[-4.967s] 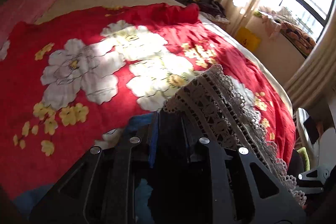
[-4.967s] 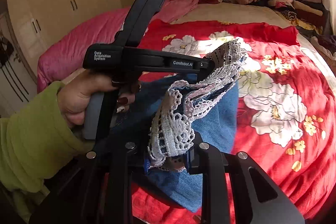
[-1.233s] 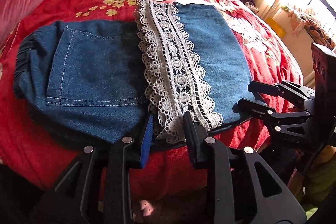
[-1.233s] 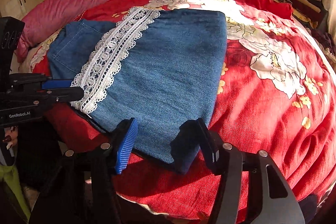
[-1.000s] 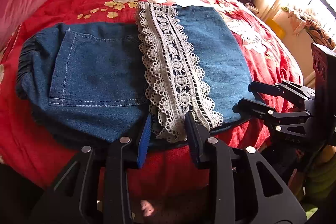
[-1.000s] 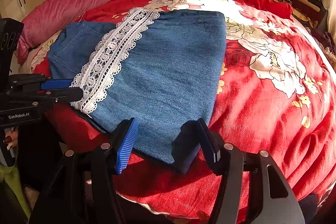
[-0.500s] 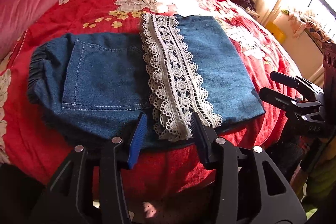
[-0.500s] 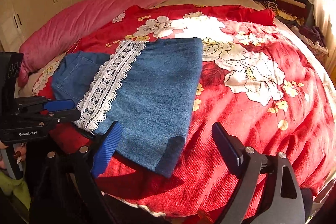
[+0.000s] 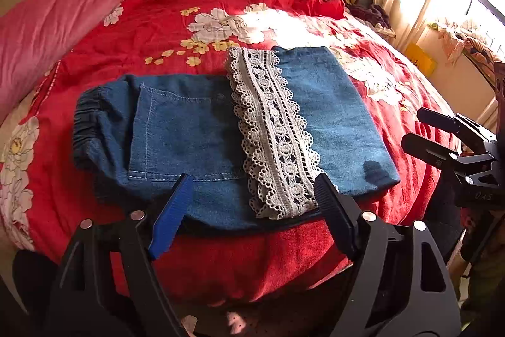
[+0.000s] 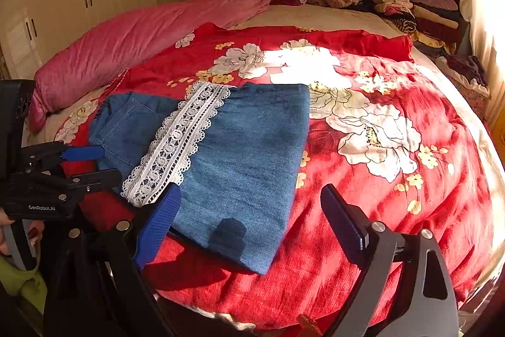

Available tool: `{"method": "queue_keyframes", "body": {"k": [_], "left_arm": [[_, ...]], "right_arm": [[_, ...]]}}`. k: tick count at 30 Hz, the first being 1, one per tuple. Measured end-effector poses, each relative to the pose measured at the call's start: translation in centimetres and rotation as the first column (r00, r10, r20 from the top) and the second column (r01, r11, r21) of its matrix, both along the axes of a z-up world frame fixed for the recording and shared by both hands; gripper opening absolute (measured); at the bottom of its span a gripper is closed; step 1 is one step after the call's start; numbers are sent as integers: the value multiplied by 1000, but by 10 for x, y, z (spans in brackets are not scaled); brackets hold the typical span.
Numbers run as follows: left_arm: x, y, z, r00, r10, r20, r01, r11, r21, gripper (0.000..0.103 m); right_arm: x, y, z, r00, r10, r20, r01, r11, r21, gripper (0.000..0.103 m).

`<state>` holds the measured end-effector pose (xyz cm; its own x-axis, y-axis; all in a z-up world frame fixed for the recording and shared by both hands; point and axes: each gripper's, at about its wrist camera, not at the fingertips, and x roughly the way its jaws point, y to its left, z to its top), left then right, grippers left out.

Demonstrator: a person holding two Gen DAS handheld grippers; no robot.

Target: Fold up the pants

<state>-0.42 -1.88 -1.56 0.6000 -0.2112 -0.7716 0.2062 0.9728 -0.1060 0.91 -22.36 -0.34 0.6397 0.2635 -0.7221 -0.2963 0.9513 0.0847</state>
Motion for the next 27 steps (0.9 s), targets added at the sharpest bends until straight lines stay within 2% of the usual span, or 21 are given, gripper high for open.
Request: {"method": "queue_keyframes", "body": {"k": [2,11,23,27], "left_arm": [[-1,3,4,1000,7,17,-7,1000,5,78],[-4,20,12,997,49,64,-51,998,27,89],[-1,52,6,992,116,49,-116,993,-18,91],[2,65,1,989,146,40,-145,989,-20,91]], "right_arm": [[-1,3,3,1000,1,12,0,1000,-10,98],[8,14,18,999,11,36,-9,1000,-30,99],[33,52,40,994,91,60,-88,994,-63,99],[49,71,44,989,137,48,-135,990,-42,99]]}}
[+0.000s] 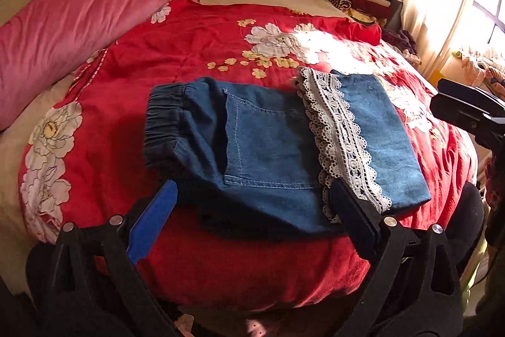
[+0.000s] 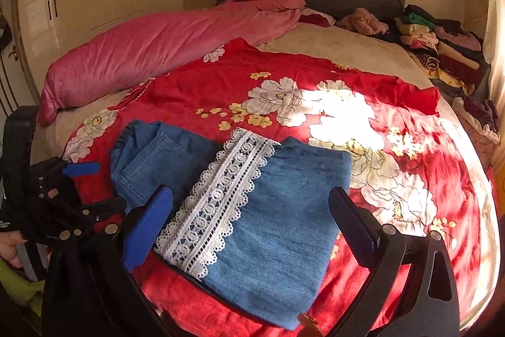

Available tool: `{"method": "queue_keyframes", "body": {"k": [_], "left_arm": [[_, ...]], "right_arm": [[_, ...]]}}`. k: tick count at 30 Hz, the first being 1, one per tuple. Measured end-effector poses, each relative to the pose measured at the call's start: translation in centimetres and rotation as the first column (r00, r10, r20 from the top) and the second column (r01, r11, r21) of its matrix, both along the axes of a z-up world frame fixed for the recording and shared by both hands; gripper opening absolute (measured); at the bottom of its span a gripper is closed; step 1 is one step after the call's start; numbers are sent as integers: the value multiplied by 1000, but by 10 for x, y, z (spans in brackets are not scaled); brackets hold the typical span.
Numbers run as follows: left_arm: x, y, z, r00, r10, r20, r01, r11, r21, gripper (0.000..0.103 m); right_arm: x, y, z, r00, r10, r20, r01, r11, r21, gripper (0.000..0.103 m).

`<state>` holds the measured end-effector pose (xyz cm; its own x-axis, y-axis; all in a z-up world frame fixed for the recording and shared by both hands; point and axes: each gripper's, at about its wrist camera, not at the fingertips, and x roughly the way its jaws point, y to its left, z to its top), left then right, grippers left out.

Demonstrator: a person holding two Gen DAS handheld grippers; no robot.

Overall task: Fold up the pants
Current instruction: 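Grasp the elastic cuff end with the left gripper and lift it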

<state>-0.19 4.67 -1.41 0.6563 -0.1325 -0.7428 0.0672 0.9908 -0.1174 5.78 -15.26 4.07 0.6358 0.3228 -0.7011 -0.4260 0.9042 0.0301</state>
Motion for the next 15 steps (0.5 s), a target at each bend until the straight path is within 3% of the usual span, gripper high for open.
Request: {"method": "queue_keyframes", "body": {"k": [11,15], "left_arm": [[10,37,-20,994,89,-59,-91,995,-49,91],[13,52,-32,990,106,-88,-118,983,-144,91]], "right_arm": [[54,77,-16,980,177,-89,-179,983,-25,99],[71,109,-28,960,248,-127,-256,965,-54,99]]}}
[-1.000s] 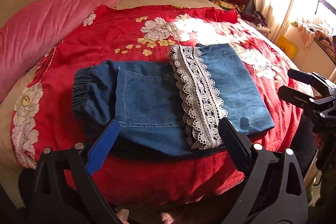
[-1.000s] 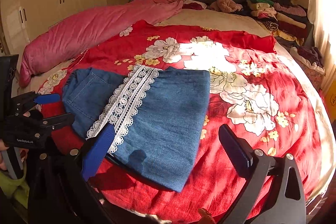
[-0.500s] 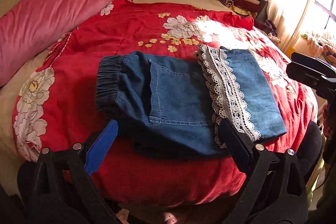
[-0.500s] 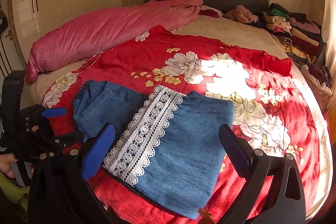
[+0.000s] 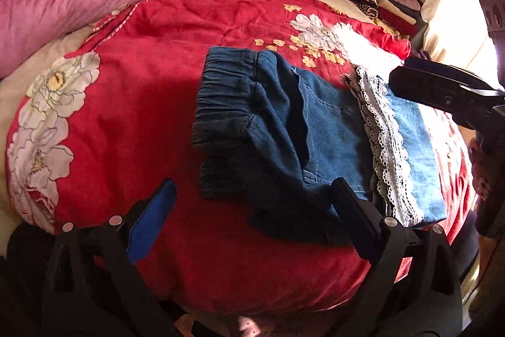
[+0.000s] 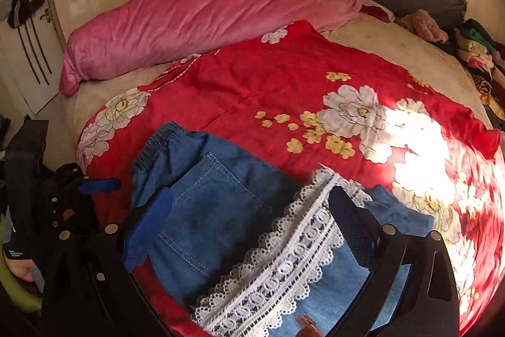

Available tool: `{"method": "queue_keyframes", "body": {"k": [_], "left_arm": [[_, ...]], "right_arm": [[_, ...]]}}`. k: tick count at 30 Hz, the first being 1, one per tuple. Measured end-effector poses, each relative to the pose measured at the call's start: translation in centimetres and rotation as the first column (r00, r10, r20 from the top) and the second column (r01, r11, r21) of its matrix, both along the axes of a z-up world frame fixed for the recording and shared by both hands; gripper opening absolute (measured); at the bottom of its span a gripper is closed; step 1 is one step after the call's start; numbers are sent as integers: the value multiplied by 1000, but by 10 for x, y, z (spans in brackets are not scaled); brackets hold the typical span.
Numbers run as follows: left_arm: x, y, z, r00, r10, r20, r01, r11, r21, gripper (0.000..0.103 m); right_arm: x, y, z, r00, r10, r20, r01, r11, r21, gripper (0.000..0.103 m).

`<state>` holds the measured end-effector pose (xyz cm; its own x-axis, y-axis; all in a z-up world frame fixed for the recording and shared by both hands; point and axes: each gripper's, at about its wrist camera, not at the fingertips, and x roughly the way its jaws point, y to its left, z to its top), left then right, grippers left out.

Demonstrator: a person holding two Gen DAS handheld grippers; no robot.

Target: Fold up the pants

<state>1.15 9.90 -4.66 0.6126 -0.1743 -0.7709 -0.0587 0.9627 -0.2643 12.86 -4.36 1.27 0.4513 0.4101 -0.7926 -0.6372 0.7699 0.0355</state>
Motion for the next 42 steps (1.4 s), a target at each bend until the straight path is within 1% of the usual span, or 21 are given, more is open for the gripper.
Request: {"method": "queue_keyframes", "body": {"k": [1,2,3,4,5,6,7,11,15,16,17,19,20,21,23,25,27,30,34,39,42], "left_arm": [[2,5,-4,1000,2,-11,-2,999,-54,91],[3,8,-8,1000,8,-21,-9,996,-88,91],[4,10,-11,1000,12,-27,-14,995,-103,88],[5,11,-13,1000,9,-27,-12,994,-104,81],[5,10,-15,1000,5,-27,-8,994,-110,77],[6,11,-16,1000,-1,-27,-3,991,-130,68],[7,11,-18,1000,-3,-31,-1,990,-138,65],[7,11,-20,999,-12,-33,7,989,-146,61],[6,10,-20,999,-11,-30,6,989,-150,61],[5,10,-20,1000,-8,-30,4,988,-153,61],[5,10,-20,1000,-5,-31,1,988,-156,61],[4,8,-19,1000,2,-30,-6,987,-159,60],[3,6,-17,1000,4,-29,-8,987,-163,60],[3,5,-16,1000,3,-29,-8,987,-163,59],[2,2,-13,1000,1,-26,-6,986,-165,57],[1,-3,-7,1000,-10,-12,8,986,-164,55],[0,-10,3,1000,-25,9,26,988,-155,55],[-1,-24,16,998,-52,40,56,991,-120,55],[-2,-48,31,992,-105,66,111,990,-92,55],[7,-87,44,979,-188,77,192,980,-45,55],[12,-113,48,966,-246,79,249,968,-29,55]], "right_arm": [[4,8,-2,1000,20,-8,-20,1000,-4,99],[7,16,-5,999,37,-16,-38,999,-7,99],[10,23,-7,998,56,-23,-56,998,-10,99],[14,32,-9,996,77,-32,-78,997,-10,99],[17,40,-11,994,100,-41,-101,995,-14,99],[19,48,-13,992,121,-44,-122,992,-21,99],[22,57,-15,988,143,-52,-144,989,-26,99],[34,87,-30,972,203,-119,-208,978,-29,98],[45,108,-52,956,217,-199,-227,973,-29,97],[45,110,-58,948,224,-225,-234,972,-18,95],[45,111,-64,938,235,-253,-242,970,7,85],[44,108,-72,936,233,-265,-232,972,38,75],[43,105,-74,936,234,-264,-229,972,47,64],[44,99,-72,935,236,-265,-225,972,70,60],[47,82,-67,933,227,-278,-196,971,136,43],[49,63,-60,932,216,-291,-157,965,212,39],[48,43,-50,933,215,-290,-132,951,279,39],[44,12,-35,941,203,-271,-104,934,341,39],[36,-27,-18,951,176,-254,-64,917,394,39],[23,-79,-2,967,124,-224,-14,899,439,39],[17,-113,1,971,76,-226,40,884,466,49]]}}
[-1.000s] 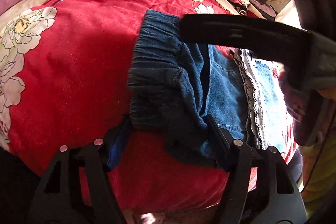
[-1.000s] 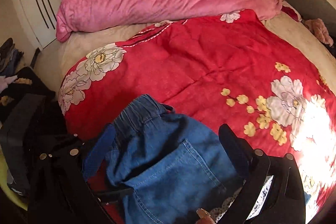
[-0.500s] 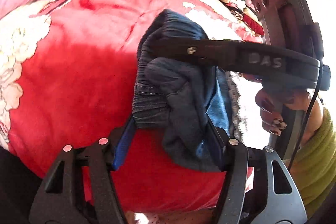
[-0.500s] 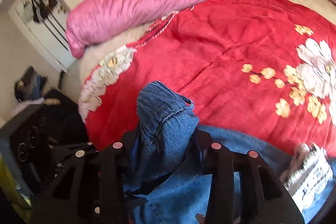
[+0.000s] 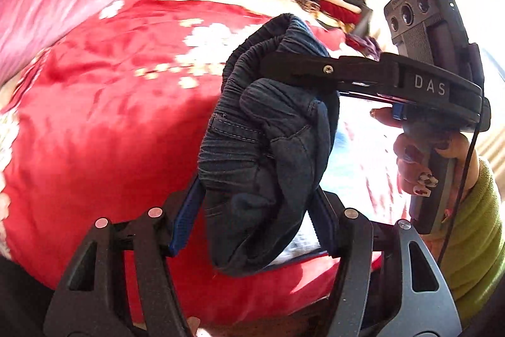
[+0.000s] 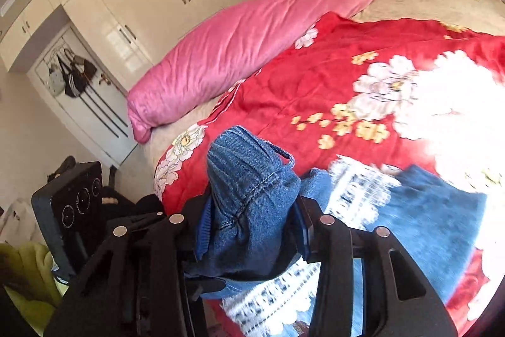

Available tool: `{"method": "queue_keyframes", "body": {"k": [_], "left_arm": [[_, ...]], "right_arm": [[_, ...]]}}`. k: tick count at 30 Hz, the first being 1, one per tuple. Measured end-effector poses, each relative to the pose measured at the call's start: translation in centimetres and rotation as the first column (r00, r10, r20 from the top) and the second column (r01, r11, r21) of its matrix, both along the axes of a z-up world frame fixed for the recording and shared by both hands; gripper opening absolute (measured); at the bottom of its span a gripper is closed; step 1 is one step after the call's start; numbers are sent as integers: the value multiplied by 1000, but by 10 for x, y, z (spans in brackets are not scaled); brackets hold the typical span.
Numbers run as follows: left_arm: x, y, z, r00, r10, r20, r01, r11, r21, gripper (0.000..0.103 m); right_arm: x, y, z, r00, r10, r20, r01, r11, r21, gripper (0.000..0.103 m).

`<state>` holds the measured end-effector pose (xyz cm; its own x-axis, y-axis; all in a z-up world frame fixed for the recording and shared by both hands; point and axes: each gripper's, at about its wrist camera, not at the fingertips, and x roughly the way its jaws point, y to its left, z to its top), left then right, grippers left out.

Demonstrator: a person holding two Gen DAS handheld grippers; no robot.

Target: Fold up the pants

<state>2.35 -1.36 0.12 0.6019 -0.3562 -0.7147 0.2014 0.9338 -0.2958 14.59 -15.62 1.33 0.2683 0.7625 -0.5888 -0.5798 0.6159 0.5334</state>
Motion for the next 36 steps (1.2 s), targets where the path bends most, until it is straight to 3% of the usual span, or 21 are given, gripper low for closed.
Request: {"method": "queue_keyframes", "body": {"k": [2,7,11,16,19,22,25,29,36], "left_arm": [[-1,-17,0,999,-47,8,47,999,11,55],[-6,-62,-13,976,-217,-22,218,975,33,58],[-8,-83,-27,967,-246,-64,251,965,77,61],[-12,-90,-31,965,-252,-75,259,961,101,64],[-12,-89,-33,967,-243,-79,250,962,106,64],[-16,-85,-31,967,-242,-74,248,964,95,64],[-17,-82,-25,969,-238,-59,243,966,90,75],[-20,-76,-18,975,-221,-37,223,969,104,79],[-24,-60,0,985,-171,22,167,978,124,91]], "right_arm": [[-4,-30,-1,998,-69,-4,69,997,17,74],[-25,-88,-18,963,-266,-42,265,964,-24,79],[-34,-100,-34,944,-316,-91,312,949,-52,88],[-28,-86,-51,945,-320,-68,308,941,-144,89],[-29,-86,-62,938,-346,-25,331,914,-233,66],[-30,-94,-67,923,-382,-30,364,898,-248,66],[-39,-95,-56,926,-377,4,369,903,-220,69],[-52,-102,-35,910,-410,69,415,889,-194,82],[-82,-117,-9,876,-461,141,480,860,-171,91]]}}
